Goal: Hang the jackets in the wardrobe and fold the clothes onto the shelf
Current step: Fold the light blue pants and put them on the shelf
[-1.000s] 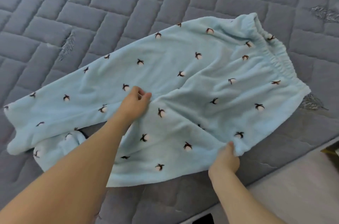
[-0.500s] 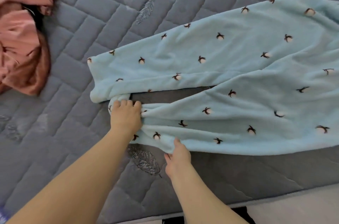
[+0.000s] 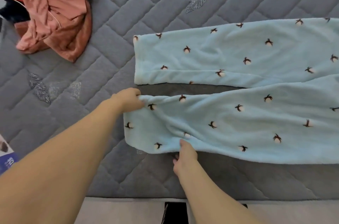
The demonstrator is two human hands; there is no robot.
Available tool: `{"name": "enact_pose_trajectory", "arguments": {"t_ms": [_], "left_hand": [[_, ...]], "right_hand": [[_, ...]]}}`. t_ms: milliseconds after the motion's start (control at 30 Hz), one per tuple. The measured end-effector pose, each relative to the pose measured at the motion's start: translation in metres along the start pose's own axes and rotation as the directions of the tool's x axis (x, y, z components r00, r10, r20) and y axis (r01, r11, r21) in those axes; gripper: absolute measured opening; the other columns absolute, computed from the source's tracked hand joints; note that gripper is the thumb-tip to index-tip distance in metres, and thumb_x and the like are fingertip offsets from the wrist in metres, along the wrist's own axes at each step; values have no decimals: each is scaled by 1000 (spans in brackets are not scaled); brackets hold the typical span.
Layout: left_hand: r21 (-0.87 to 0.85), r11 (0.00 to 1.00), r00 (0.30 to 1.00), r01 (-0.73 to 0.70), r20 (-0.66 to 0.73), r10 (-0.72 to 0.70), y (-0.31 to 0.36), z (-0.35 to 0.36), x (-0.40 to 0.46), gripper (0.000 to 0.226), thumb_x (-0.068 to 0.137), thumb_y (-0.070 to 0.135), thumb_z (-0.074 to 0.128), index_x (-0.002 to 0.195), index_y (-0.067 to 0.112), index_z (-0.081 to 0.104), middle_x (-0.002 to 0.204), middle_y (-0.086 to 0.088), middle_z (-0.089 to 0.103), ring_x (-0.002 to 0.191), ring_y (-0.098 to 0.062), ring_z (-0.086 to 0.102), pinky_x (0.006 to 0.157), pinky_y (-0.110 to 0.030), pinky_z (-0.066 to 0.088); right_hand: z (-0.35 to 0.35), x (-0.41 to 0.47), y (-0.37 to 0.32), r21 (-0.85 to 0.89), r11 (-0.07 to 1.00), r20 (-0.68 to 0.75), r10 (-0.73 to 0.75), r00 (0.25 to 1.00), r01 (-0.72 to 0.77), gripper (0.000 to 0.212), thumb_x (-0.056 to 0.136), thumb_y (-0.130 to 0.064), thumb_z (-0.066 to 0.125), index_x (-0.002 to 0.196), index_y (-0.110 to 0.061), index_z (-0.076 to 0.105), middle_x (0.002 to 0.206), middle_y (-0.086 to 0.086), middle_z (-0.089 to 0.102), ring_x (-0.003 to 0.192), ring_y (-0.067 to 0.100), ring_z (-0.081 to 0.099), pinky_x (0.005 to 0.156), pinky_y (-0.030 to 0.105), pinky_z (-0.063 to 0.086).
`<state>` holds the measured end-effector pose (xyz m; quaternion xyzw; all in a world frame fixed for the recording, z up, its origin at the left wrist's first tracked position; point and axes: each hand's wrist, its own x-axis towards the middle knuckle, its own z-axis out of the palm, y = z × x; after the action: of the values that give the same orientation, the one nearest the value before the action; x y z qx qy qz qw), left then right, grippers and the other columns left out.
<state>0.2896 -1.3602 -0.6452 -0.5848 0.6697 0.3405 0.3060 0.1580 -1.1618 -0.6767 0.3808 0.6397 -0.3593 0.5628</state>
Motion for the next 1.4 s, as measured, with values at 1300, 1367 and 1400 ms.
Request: {"name": "enact_pose_trajectory", "arguments": {"t_ms": [1300, 1367, 1400], "left_hand": [[107, 921, 808, -376, -449, 382, 325, 41, 110, 62, 99, 37, 34, 155, 29, 10, 162, -5, 0, 149, -25, -9, 117, -55, -15], [100, 927, 817, -361, -445, 367, 358, 47, 115, 61, 99, 37, 34, 154, 28, 10, 162, -6, 2, 149, -25, -6, 117, -55, -15], [90, 928, 813, -363, -457, 362, 378, 47, 116, 62, 98, 36, 36, 154, 27, 12, 162, -7, 4, 149, -25, -3, 116, -56, -14]], "right_hand": [[-95, 70, -457, -960, -57, 138, -948, 287, 274, 62, 100, -44, 41, 154, -19, 23, 162, 12, 10, 149, 29, 10, 120, 47, 7], [-139, 68, -510, -967, 72, 7, -952, 307, 245, 66, 99, -47, 40, 155, -18, 19, 163, 13, 6, 149, 30, 7, 120, 46, 4], [-160, 67, -534, -965, 122, -46, -949, 312, 230, 69, 99, -49, 40, 155, -18, 17, 163, 13, 5, 149, 31, 6, 121, 46, 4]]}}
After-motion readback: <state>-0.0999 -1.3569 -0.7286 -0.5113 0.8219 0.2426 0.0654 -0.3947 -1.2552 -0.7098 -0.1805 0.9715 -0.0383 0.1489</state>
